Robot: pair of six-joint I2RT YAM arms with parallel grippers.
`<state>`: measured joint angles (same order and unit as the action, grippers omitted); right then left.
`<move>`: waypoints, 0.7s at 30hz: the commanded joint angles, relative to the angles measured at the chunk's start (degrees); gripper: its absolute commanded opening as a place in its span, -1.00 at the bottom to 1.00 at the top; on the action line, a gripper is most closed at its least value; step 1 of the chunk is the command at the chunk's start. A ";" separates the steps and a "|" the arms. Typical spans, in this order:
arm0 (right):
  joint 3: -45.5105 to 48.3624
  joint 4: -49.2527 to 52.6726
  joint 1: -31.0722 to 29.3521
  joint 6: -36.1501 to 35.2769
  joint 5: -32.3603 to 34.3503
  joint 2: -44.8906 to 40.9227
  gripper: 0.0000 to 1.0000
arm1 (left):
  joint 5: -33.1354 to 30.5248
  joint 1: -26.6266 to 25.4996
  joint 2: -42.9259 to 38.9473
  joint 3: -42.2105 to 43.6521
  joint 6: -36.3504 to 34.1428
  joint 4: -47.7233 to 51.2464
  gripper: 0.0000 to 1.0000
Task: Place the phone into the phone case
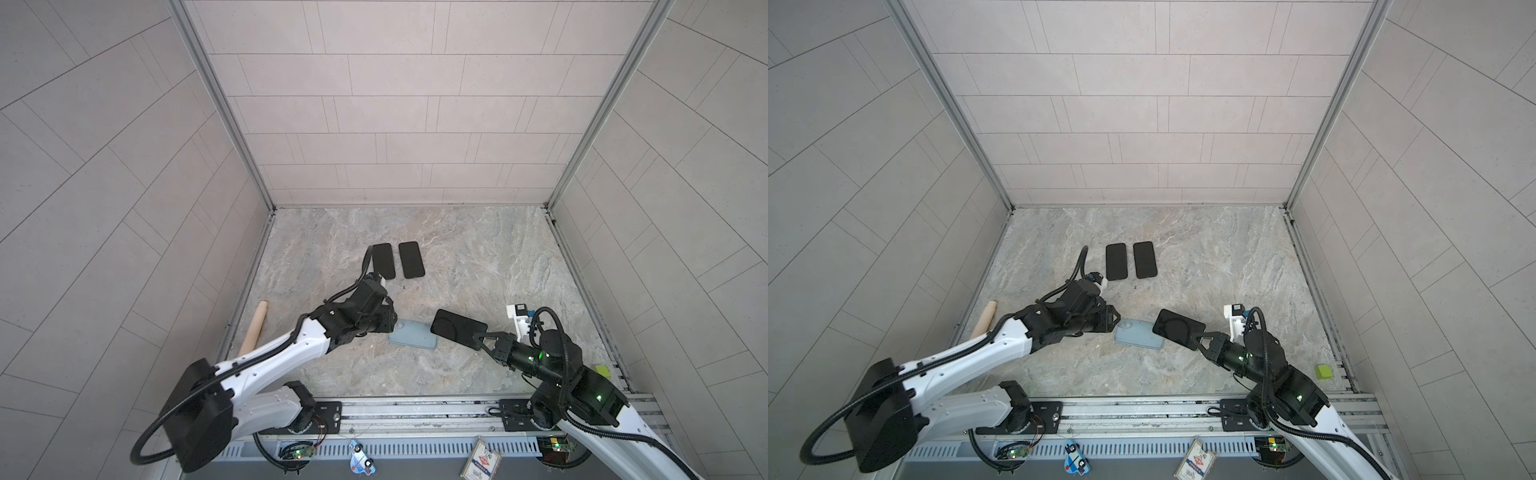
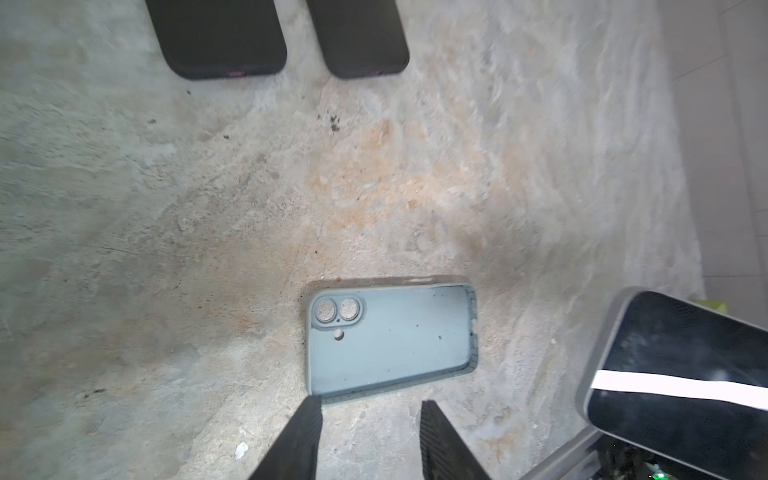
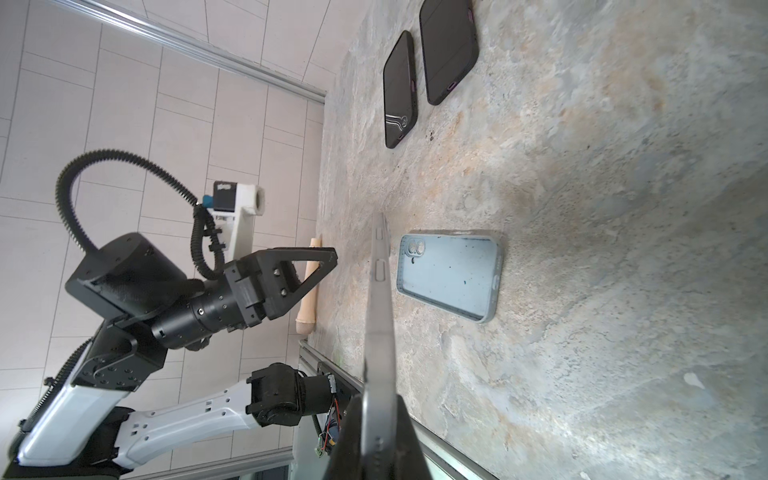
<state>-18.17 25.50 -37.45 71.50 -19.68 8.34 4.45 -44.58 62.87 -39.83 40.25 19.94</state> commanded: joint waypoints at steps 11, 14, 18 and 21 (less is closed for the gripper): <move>-0.54 -11.21 -0.60 4.38 -2.04 9.41 -1.00 | -4.91 -0.98 -23.55 12.25 8.58 -2.91 -0.01; -0.21 -14.28 -0.63 3.05 -0.28 12.58 -1.00 | -5.70 -0.91 -25.54 8.73 6.34 -1.62 0.00; -4.04 -18.95 0.22 0.93 0.18 21.89 -1.00 | -7.85 -0.94 -25.79 9.18 3.82 -2.67 0.02; -11.28 -16.58 0.25 -3.13 -0.75 30.34 -1.00 | -9.62 -0.57 -25.74 11.12 2.46 -4.32 0.02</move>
<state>-23.07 14.11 -37.30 72.10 -20.18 34.98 -1.69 -45.41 37.21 -29.82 44.86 16.86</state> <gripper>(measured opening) 0.099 0.507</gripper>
